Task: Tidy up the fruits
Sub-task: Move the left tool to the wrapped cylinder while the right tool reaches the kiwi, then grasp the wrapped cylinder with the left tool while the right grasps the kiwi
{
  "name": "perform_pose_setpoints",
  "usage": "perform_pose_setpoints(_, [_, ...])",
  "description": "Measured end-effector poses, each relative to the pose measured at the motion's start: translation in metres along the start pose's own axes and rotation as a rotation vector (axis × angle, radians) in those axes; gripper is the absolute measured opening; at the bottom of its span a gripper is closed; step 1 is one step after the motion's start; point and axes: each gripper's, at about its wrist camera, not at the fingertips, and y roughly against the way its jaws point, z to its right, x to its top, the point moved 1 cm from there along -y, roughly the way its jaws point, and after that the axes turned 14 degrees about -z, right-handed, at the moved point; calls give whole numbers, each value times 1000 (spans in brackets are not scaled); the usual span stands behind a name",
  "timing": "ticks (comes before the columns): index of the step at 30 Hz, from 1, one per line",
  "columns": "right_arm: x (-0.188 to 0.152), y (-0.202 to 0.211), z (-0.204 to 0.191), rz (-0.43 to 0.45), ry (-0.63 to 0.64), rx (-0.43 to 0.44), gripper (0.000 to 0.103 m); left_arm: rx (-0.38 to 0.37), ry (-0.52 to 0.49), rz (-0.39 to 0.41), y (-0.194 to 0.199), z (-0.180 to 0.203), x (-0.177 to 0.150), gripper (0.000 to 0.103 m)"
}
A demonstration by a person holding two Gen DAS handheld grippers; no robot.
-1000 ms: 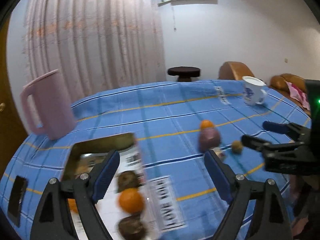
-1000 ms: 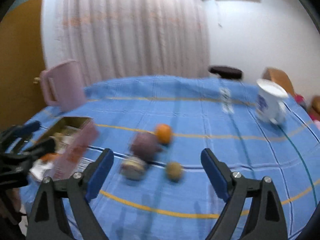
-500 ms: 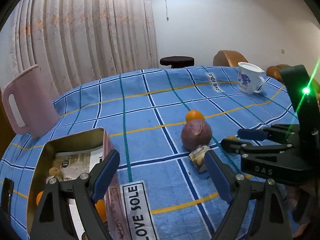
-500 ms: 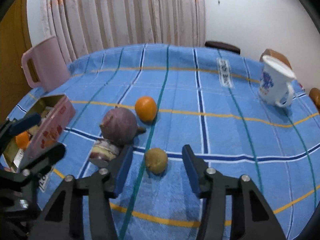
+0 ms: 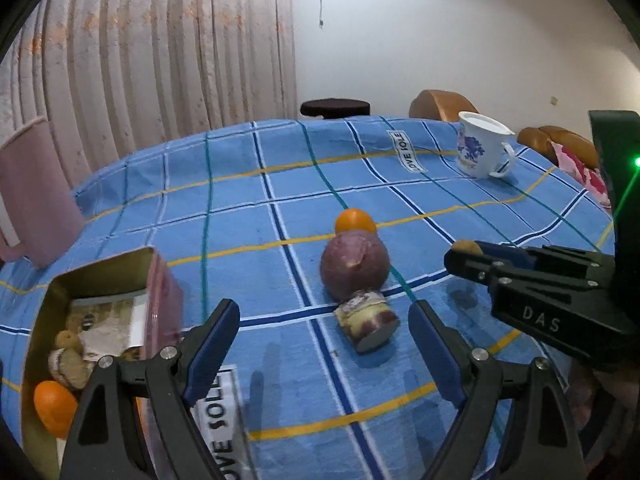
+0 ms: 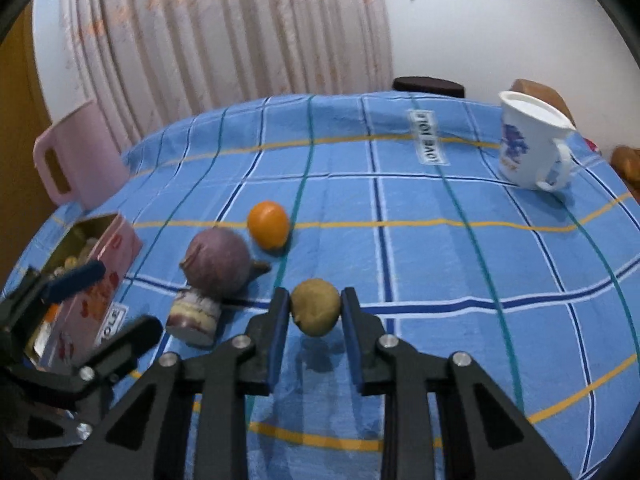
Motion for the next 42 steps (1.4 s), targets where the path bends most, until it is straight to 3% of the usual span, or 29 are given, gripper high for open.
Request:
perform_pose_setpoints(8, [0,1,-1,2,-1,-4,29,-27,3,-54,-16,7,9,83])
perform_pose_setpoints(11, [-1,1,1,5,-11,1,29,-48,5,-85,-23,7,11,68])
perform_pose_setpoints(16, [-1,2,3,9,-14,1,29,-73,-12,-117,-30,11,12,61])
perform_pose_setpoints(18, [-1,0,1,-5,-4,2,29,-99,-24,-129,-33,15,12,45])
perform_pose_setpoints(24, [-1,0,-1,-2,7,13,29,-108,-1,-119,-29,9,11,45])
perform_pose_setpoints(42, [-8,22,-11,109,76,62,29,-48,-3,51,4,8,5,45])
